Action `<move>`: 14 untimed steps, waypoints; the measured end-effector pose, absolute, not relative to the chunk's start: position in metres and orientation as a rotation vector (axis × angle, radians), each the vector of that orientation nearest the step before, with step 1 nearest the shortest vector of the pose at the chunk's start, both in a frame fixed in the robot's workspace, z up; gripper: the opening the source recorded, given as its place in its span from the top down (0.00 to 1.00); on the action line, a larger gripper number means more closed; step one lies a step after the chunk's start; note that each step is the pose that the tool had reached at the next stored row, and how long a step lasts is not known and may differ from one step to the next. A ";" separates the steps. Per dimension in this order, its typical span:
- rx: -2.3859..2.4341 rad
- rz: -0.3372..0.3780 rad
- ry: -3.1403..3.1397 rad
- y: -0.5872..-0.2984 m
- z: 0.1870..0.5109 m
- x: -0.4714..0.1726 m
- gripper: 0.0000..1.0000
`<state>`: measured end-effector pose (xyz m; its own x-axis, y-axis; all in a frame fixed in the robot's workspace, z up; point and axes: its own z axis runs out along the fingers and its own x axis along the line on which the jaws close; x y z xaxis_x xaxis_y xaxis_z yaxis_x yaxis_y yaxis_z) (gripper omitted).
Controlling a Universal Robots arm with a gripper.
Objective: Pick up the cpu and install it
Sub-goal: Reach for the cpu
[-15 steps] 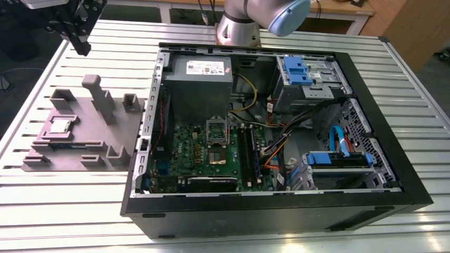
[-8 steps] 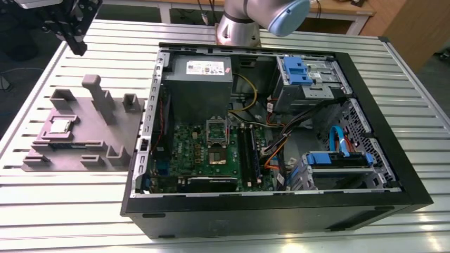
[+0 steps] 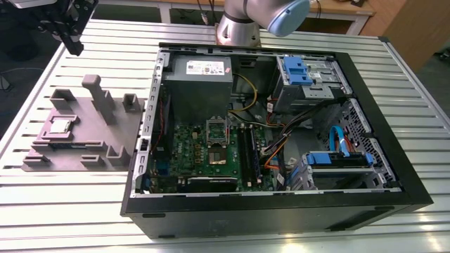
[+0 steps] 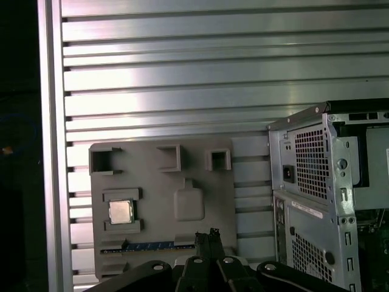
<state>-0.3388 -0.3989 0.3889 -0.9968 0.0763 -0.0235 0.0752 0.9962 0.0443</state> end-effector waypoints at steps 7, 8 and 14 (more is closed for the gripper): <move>0.118 0.068 3.113 -0.399 0.389 -0.347 0.90; 0.118 0.068 3.113 -0.399 0.389 -0.348 0.90; 0.118 0.068 3.113 -0.399 0.388 -0.355 0.90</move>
